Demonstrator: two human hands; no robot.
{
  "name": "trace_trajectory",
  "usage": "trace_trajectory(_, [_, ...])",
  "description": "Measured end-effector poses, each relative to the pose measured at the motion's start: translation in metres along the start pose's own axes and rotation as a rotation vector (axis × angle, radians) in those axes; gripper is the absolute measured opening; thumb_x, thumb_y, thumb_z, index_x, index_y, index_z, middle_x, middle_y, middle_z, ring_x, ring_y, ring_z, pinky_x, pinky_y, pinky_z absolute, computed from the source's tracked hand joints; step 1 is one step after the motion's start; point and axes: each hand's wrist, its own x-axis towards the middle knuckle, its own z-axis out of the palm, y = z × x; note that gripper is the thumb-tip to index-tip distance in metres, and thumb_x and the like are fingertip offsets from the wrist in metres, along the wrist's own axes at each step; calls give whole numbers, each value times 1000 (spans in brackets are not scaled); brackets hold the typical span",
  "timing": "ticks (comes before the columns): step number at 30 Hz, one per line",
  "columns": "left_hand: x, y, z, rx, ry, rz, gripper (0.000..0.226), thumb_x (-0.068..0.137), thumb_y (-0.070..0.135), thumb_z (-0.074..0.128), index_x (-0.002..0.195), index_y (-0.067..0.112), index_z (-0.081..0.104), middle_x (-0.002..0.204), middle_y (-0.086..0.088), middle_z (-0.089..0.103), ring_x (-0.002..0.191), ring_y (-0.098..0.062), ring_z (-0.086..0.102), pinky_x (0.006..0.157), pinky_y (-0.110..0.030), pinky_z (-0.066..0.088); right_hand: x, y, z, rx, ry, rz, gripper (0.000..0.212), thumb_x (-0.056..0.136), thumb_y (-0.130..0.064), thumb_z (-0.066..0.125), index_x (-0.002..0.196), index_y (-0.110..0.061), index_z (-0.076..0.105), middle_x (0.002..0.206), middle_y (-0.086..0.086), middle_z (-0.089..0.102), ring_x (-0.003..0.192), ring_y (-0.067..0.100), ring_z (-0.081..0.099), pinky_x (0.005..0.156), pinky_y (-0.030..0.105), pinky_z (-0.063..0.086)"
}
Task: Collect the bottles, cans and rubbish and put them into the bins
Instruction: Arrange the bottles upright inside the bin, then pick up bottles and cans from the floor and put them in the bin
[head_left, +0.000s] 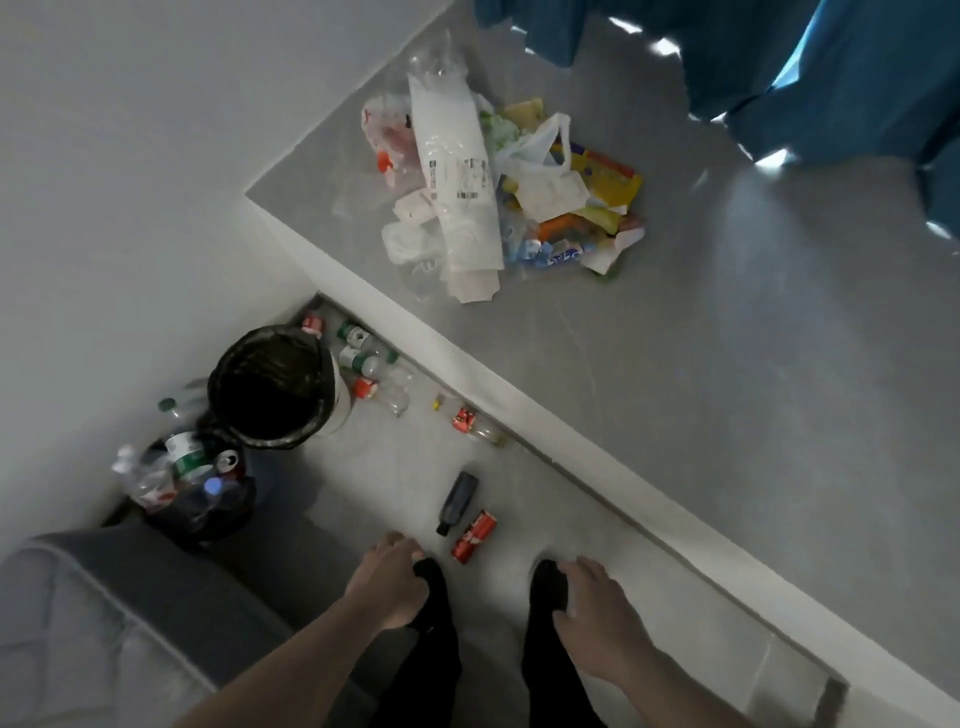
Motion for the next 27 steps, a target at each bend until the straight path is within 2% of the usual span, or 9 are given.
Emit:
trace_trajectory(5, [136, -16, 69, -68, 5, -7, 41, 91, 23, 50, 131, 25, 59, 142, 3, 40, 136, -25, 45, 110, -32, 38, 154, 12, 69, -139, -165, -99, 64, 94, -34, 56, 152, -22, 33, 162, 5, 21, 140, 29, 41, 114, 36, 36])
trace_trajectory(8, [227, -43, 122, -43, -12, -39, 50, 86, 34, 50, 135, 32, 57, 149, 3, 37, 143, -25, 36, 114, -35, 36, 243, 20, 119, -267, -213, -165, 61, 94, -27, 57, 150, -18, 33, 159, 8, 23, 131, 34, 49, 106, 39, 42])
trace_trajectory(11, [303, -66, 172, 7, -55, -82, 54, 91, 28, 56, 143, 37, 50, 160, -3, 24, 145, -29, 31, 115, -39, 35, 329, 28, 181, -261, -204, -201, 69, 88, -20, 60, 151, -22, 31, 157, 4, 23, 125, 38, 53, 104, 42, 44])
trace_trajectory(14, [364, -84, 215, 66, -113, -74, 60, 93, 26, 57, 150, 39, 42, 165, -6, 12, 147, -32, 24, 115, -40, 33, 407, 38, 249, -279, -234, -273, 75, 81, -26, 62, 150, -30, 33, 158, -2, 16, 132, 36, 50, 106, 46, 46])
trace_trajectory(17, [410, -101, 252, 100, -145, -38, 63, 94, 28, 58, 152, 41, 38, 165, -6, 9, 147, -32, 22, 115, -42, 34, 465, 44, 295, -357, -274, -339, 82, 78, -34, 67, 152, -34, 31, 162, -5, 10, 143, 30, 37, 113, 46, 39])
trace_trajectory(19, [431, -108, 268, 118, -149, -27, 66, 92, 28, 58, 153, 42, 36, 164, -5, 11, 144, -32, 26, 114, -42, 36, 492, 55, 314, -410, -284, -324, 82, 82, -26, 72, 152, -29, 31, 160, -2, 11, 147, 26, 31, 116, 42, 37])
trace_trajectory(22, [445, -115, 281, 134, -157, -27, 72, 90, 28, 61, 155, 39, 32, 159, -4, 18, 139, -31, 30, 110, -42, 40, 507, 75, 323, -371, -230, -268, 81, 76, -15, 72, 148, -23, 36, 155, -1, 17, 142, 27, 37, 110, 41, 43])
trace_trajectory(25, [429, -112, 274, 106, -168, -48, 70, 91, 25, 59, 155, 38, 33, 156, -5, 23, 137, -31, 32, 111, -42, 40, 491, 90, 298, -314, -238, -190, 75, 77, -9, 72, 145, -17, 41, 151, 3, 23, 135, 27, 45, 107, 36, 44])
trace_trajectory(27, [396, -104, 259, 63, -148, -53, 65, 89, 22, 58, 149, 40, 40, 146, -6, 32, 132, -31, 38, 109, -41, 42, 459, 98, 268, -262, -203, -139, 73, 72, -7, 71, 140, -20, 45, 147, 1, 28, 131, 26, 47, 106, 36, 45])
